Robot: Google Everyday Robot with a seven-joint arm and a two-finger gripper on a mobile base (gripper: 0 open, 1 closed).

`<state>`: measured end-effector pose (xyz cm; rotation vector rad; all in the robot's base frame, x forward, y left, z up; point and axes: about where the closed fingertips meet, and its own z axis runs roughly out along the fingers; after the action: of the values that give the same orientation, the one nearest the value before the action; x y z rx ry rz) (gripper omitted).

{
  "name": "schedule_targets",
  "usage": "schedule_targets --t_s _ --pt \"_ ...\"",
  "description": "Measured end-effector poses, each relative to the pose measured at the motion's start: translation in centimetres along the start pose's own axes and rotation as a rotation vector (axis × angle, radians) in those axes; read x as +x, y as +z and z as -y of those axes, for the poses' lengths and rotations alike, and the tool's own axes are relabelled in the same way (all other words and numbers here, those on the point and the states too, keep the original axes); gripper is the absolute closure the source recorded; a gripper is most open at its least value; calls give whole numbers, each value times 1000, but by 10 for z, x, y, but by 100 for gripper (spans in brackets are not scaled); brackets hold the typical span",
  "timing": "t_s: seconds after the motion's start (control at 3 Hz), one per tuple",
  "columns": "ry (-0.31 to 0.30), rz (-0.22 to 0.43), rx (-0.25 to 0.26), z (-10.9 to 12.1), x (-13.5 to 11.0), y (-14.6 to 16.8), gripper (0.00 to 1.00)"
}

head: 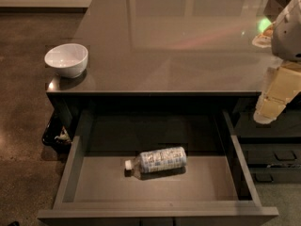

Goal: Pick blue plastic bottle from top drawer and place on counter

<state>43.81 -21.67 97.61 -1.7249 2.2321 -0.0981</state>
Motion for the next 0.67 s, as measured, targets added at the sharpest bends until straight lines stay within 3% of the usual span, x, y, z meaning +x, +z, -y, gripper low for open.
schedule_targets --t_s 0.33,0.67 --pt "0 0 0 0 0 0 0" --pt "-18 62 -33 -15 -8 31 0"
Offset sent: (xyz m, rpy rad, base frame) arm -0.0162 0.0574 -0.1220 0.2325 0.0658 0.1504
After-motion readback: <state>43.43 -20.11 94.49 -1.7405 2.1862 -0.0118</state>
